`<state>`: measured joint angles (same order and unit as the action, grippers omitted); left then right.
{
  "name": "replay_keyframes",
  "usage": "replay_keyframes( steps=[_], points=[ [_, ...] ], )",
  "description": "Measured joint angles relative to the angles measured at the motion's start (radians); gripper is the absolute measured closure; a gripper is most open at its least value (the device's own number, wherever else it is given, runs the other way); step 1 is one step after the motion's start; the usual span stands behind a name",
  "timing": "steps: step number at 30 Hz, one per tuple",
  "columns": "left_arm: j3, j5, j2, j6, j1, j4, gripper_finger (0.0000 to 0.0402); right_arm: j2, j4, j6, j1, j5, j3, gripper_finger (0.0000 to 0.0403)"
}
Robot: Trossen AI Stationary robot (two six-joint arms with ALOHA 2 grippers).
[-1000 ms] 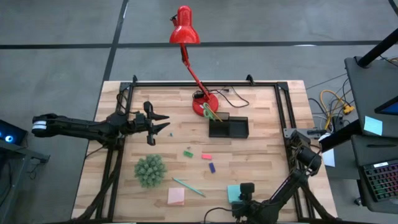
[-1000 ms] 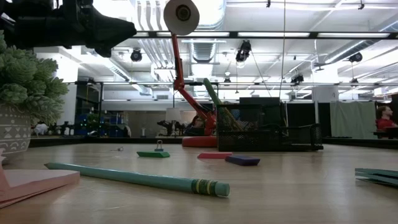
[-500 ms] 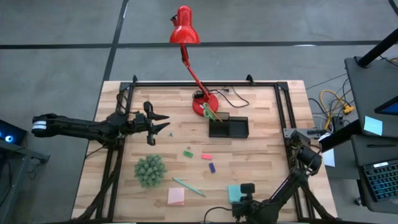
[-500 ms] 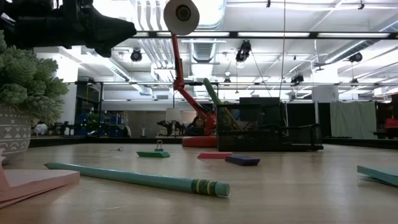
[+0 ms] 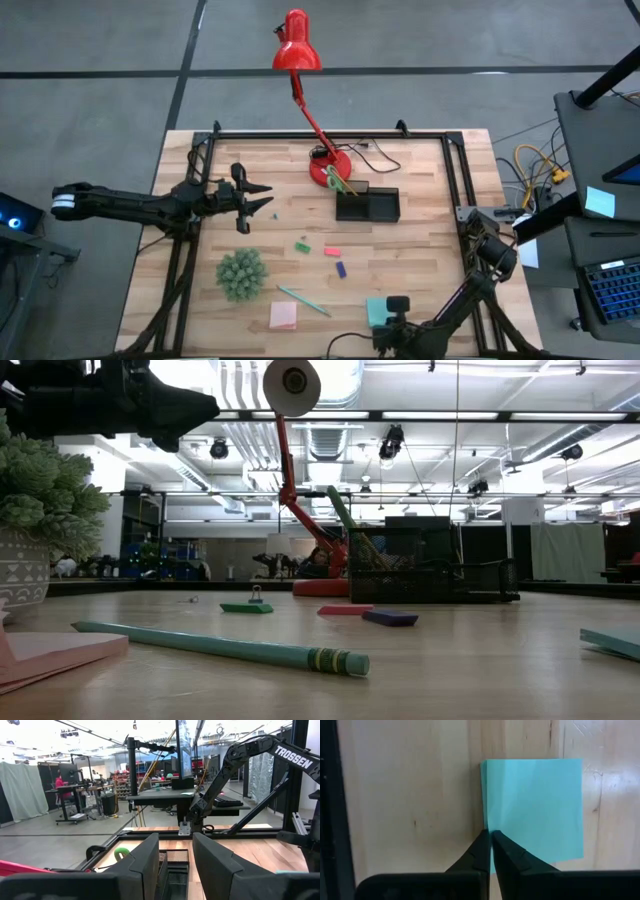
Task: Pick and place office supplies into organizer
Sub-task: Put the top blue sticky note into the right compartment of the desk organizer
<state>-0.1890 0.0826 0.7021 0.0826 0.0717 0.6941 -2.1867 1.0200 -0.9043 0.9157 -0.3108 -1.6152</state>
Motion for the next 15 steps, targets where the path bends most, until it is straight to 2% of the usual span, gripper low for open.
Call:
replay_keyframes(
  steps=[15],
  points=[
    [0.0,0.0,0.0,0.0,0.0,0.0,0.0295,0.006,0.105,-0.005,0.0,-0.069,-0.082,0.0395]
  ],
)
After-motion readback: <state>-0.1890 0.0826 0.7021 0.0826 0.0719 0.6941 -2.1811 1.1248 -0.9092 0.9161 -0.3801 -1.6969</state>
